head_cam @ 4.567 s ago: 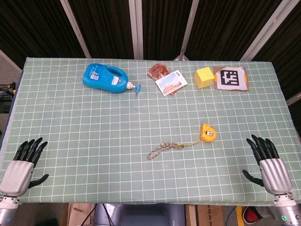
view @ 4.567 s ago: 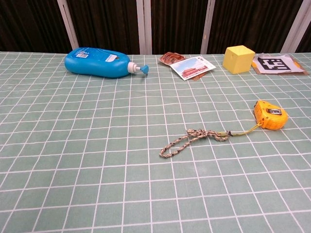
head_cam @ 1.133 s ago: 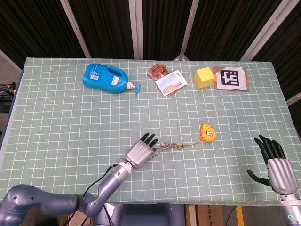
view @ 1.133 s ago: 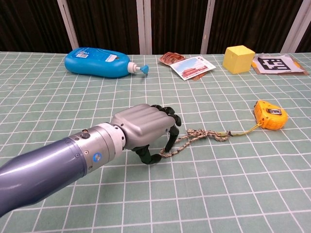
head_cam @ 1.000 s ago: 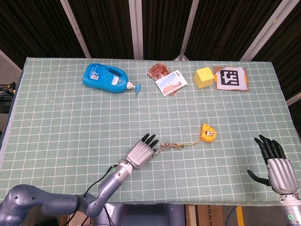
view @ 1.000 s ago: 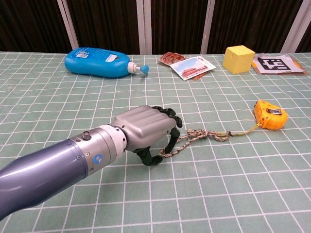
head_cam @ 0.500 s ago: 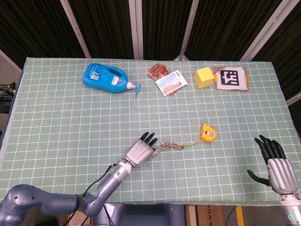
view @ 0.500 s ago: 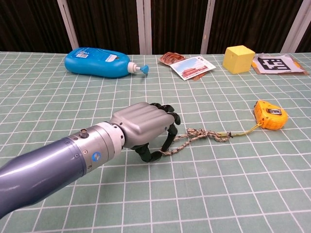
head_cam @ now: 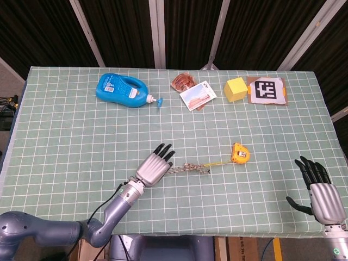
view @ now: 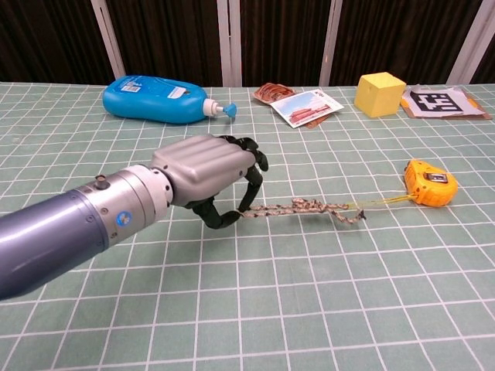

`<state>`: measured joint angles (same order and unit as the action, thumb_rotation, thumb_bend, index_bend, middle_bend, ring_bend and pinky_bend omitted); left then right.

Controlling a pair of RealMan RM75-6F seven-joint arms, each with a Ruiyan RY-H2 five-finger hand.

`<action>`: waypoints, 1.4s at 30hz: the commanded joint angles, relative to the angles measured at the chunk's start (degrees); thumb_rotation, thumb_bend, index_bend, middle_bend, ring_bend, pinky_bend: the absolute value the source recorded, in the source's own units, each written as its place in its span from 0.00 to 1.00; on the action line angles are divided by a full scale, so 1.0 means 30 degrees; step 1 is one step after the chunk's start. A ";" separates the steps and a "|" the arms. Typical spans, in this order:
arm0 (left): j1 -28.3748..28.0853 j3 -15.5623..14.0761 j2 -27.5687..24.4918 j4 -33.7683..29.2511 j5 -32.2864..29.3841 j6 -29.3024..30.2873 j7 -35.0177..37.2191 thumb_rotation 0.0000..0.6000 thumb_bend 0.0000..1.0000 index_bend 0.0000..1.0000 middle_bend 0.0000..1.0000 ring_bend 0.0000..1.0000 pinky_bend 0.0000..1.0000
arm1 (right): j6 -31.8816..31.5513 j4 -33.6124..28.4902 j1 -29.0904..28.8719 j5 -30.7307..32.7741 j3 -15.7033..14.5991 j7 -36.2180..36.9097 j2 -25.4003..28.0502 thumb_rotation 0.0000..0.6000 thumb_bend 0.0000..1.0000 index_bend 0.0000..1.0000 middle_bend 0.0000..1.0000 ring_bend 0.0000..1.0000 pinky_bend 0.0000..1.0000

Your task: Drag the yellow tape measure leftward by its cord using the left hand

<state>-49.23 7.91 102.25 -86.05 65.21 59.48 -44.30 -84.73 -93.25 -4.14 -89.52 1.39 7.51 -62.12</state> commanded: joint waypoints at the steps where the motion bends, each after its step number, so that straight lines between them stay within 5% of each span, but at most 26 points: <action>1: 0.0269 0.0167 -0.1112 -0.0620 0.0383 0.0439 0.0389 1.00 0.53 0.58 0.14 0.00 0.09 | -0.0024 0.0004 0.0001 -0.0033 -0.0001 -0.0045 -0.0010 1.00 0.22 0.00 0.00 0.00 0.00; 22: 0.3367 -0.0382 -0.8500 -0.2367 0.2079 0.2967 0.4083 1.00 0.53 0.58 0.15 0.00 0.09 | -0.0476 0.0091 0.0155 -0.0258 0.0030 -0.0702 -0.0183 1.00 0.22 0.00 0.00 0.00 0.00; 31: 0.5321 -0.0889 -1.1552 -0.1119 0.2670 0.3920 0.7040 1.00 0.53 0.58 0.16 0.00 0.09 | -0.0665 0.0045 0.0236 -0.0336 0.0038 -0.1053 -0.0273 1.00 0.22 0.00 0.00 0.00 0.00; 42: 0.6687 -0.0549 -1.2655 0.1181 0.1839 0.4125 0.9339 1.00 0.53 0.58 0.16 0.00 0.09 | -0.0691 0.0049 0.0257 -0.0354 0.0041 -0.1127 -0.0293 1.00 0.22 0.00 0.00 0.00 0.00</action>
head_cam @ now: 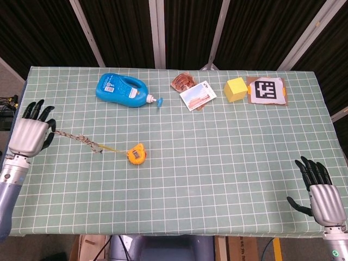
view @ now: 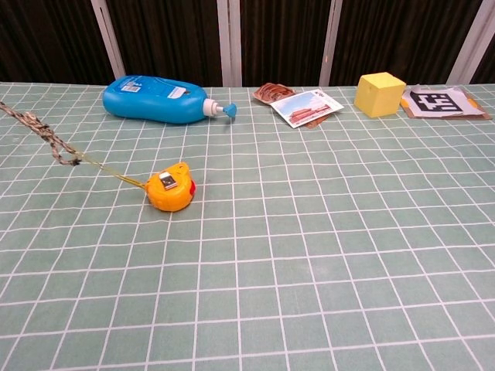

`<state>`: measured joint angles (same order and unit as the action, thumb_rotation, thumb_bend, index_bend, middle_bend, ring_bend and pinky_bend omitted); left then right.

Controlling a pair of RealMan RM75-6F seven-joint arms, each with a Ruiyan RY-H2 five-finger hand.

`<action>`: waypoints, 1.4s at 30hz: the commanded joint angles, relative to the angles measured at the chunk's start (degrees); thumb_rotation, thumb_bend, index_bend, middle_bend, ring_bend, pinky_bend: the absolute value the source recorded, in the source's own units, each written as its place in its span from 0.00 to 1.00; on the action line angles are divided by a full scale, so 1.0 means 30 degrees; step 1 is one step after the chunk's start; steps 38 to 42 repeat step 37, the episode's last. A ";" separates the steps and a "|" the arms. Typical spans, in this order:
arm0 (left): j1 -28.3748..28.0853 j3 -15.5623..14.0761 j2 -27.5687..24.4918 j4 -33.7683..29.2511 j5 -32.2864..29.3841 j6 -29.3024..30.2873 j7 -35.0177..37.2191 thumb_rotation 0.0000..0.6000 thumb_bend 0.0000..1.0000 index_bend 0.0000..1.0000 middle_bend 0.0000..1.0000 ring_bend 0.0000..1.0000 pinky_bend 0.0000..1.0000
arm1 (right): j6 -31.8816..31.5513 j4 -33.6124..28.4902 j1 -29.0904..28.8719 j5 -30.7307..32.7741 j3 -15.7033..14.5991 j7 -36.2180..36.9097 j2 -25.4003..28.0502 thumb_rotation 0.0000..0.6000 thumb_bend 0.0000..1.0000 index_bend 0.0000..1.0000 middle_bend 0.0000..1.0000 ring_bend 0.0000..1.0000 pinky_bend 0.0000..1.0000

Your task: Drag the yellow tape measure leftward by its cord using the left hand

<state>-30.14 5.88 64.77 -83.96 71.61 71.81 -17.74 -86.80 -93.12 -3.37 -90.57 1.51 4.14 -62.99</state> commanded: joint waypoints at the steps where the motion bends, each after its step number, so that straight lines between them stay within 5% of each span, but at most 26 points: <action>1: 0.0436 0.0163 -0.0171 0.0687 -0.0400 -0.0002 0.0664 1.00 0.53 0.58 0.16 0.00 0.09 | 0.0002 0.0007 0.0000 -0.0002 0.0000 0.0004 -0.0006 1.00 0.22 0.00 0.00 0.00 0.00; 6: 0.0882 0.0147 -0.0088 0.1566 -0.0759 -0.0272 0.1228 1.00 0.51 0.55 0.15 0.00 0.09 | -0.0006 -0.0014 0.0005 -0.0032 -0.0009 -0.0018 -0.0008 1.00 0.22 0.00 0.00 0.00 0.00; 13: 0.1611 -0.0033 -0.0097 0.1375 -0.0765 -0.0544 0.2383 1.00 0.18 0.29 0.07 0.00 0.05 | 0.0017 -0.0017 0.0012 -0.0005 -0.0007 -0.0023 0.0005 1.00 0.22 0.00 0.00 0.00 0.00; 19: 0.2882 -0.0247 -0.0507 -0.1715 -0.0157 0.0430 0.4484 1.00 0.16 0.15 0.01 0.00 0.01 | -0.0011 0.0041 -0.0002 -0.0139 -0.0037 0.0040 0.0023 1.00 0.22 0.00 0.00 0.00 0.00; 25: 0.4828 -0.2064 -0.0679 -0.5268 0.2967 0.2595 0.5383 1.00 0.06 0.03 0.00 0.00 0.00 | -0.0135 0.0181 -0.0004 -0.0454 -0.0120 -0.0024 0.0032 1.00 0.22 0.00 0.00 0.00 0.00; 29: 0.6129 -0.3397 -0.0095 -0.5830 0.5452 0.4298 0.4733 1.00 0.01 0.00 0.00 0.00 0.00 | -0.0233 0.0310 -0.0004 -0.0622 -0.0147 -0.0113 -0.0001 1.00 0.22 0.00 0.00 0.00 0.00; 33: 0.7023 -0.4348 0.0904 -0.4114 0.7566 0.5332 0.3434 1.00 0.00 0.00 0.00 0.00 0.00 | -0.0205 0.0392 -0.0047 -0.0765 -0.0197 -0.0287 -0.0022 1.00 0.22 0.00 0.00 0.00 0.00; 42: 0.7386 -0.4260 0.1314 -0.3760 0.7859 0.5720 0.3175 1.00 0.00 0.00 0.00 0.00 0.00 | -0.0468 0.0520 -0.0005 -0.0958 -0.0180 -0.0453 -0.0098 1.00 0.22 0.00 0.00 0.00 0.00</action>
